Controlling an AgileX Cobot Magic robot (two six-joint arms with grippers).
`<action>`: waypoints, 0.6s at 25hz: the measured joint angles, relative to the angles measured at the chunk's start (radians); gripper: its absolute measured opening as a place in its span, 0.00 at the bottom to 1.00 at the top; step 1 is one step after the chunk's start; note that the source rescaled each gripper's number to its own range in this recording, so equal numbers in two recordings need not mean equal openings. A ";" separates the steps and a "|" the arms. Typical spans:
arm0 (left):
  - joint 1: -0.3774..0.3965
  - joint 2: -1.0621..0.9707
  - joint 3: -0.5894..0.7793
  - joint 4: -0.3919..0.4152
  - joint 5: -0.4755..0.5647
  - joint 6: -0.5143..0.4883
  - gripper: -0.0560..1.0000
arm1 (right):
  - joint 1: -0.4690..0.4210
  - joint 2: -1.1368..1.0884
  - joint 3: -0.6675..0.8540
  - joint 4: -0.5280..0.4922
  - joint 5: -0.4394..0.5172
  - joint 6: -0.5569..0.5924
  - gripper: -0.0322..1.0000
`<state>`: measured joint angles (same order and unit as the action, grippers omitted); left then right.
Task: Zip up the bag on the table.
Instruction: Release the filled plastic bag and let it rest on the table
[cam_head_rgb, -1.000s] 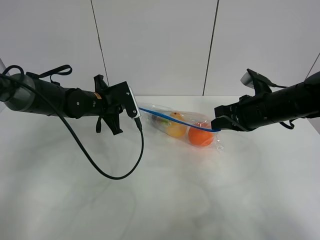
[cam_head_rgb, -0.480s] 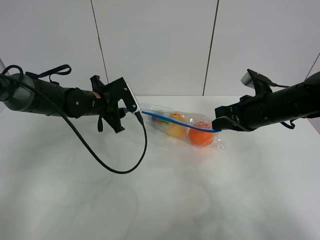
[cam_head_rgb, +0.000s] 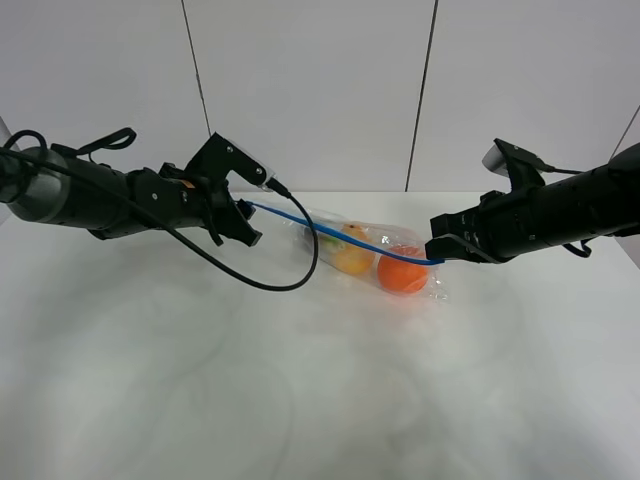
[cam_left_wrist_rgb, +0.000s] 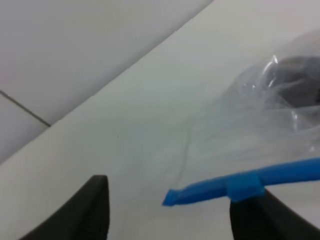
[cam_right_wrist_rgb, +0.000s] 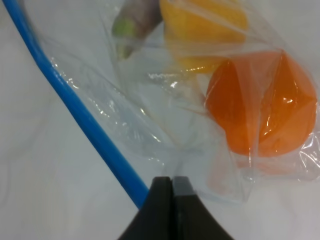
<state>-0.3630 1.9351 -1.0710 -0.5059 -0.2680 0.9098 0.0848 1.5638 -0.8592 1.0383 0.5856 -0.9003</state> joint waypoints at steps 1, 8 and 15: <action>0.001 0.000 0.000 -0.018 0.000 0.000 0.73 | 0.000 0.000 0.000 0.000 0.000 0.001 0.03; 0.004 0.000 0.000 -0.172 0.009 0.000 0.73 | 0.000 0.000 0.000 -0.003 -0.001 0.001 0.03; 0.019 0.000 0.000 -0.209 0.076 0.000 0.73 | 0.000 0.000 0.000 -0.012 -0.001 0.001 0.03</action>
<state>-0.3445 1.9351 -1.0710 -0.7150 -0.1919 0.9098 0.0848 1.5638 -0.8592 1.0266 0.5848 -0.8991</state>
